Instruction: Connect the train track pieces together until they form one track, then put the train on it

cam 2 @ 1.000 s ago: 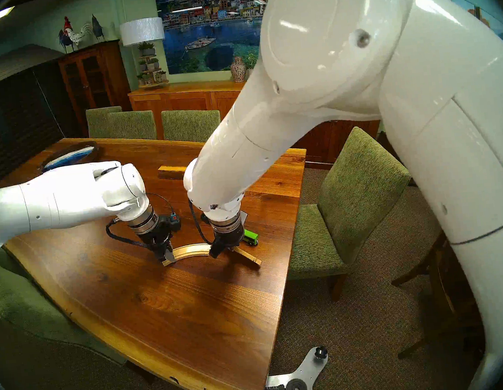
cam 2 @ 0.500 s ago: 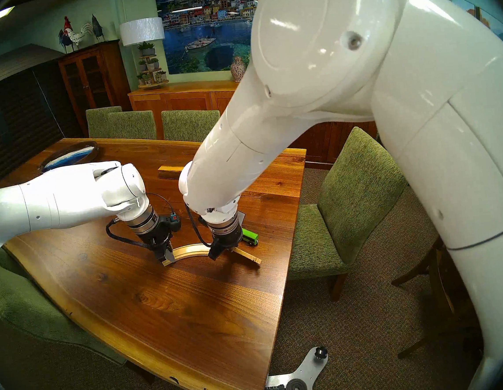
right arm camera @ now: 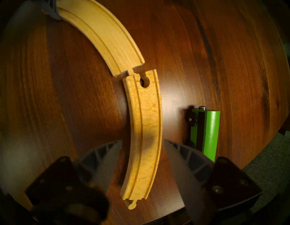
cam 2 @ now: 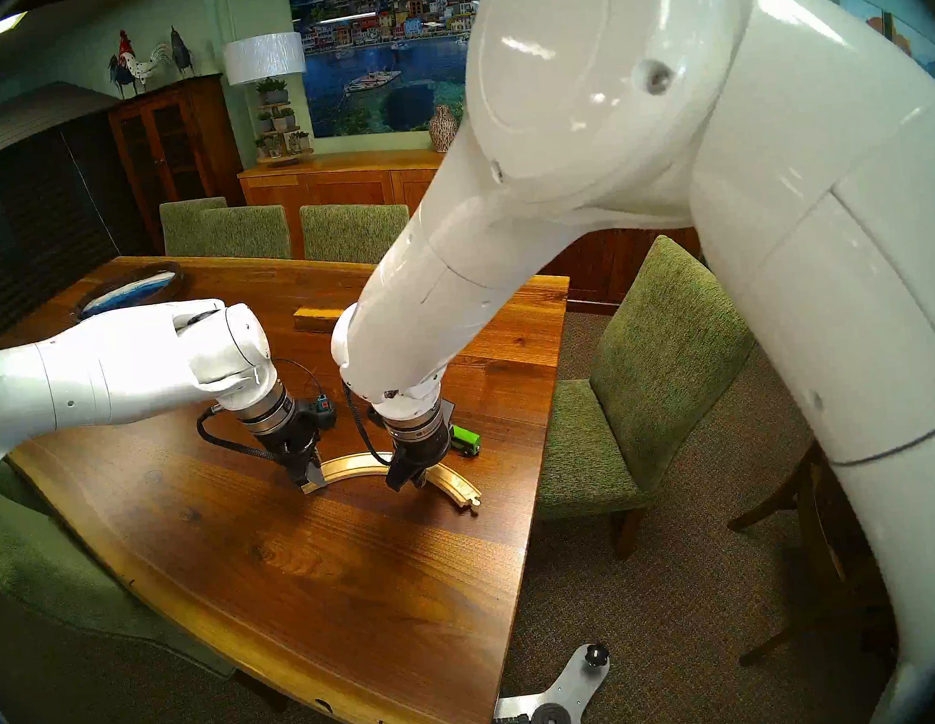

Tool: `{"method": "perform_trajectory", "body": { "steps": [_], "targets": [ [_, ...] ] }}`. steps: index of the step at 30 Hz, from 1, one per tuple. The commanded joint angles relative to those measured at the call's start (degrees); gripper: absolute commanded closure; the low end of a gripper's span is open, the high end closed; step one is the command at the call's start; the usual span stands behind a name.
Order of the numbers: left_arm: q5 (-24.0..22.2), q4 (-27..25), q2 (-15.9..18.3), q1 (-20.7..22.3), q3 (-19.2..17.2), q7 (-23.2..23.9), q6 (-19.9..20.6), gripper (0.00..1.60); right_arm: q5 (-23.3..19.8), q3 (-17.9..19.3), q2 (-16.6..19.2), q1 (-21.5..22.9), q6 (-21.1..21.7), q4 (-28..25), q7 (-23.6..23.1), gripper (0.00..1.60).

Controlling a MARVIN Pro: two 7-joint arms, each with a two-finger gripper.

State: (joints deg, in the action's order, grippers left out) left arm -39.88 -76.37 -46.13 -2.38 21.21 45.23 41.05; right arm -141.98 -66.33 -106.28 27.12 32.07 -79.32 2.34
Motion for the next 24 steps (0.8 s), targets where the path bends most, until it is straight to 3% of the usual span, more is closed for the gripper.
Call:
{"method": "perform_trajectory", "body": {
  "steps": [1, 12, 24],
  "targets": [
    [-0.12, -0.14, 0.0, 1.0, -0.76, 0.08, -0.12, 1.6, 0.37, -0.07, 0.77, 1.27, -0.78, 0.23, 0.02, 0.55],
    [-0.07, -0.14, 0.0, 0.97, -0.82, 0.1, -0.1, 1.6, 1.02, -0.75, 1.15, 0.69, -2.0, 0.58, -0.97, 0.63],
    [-0.02, -0.14, 0.01, 0.93, -0.87, 0.13, -0.09, 1.6, 2.12, -1.99, 1.49, 0.14, -2.07, 2.39, -3.93, 0.61]
  ]
}}
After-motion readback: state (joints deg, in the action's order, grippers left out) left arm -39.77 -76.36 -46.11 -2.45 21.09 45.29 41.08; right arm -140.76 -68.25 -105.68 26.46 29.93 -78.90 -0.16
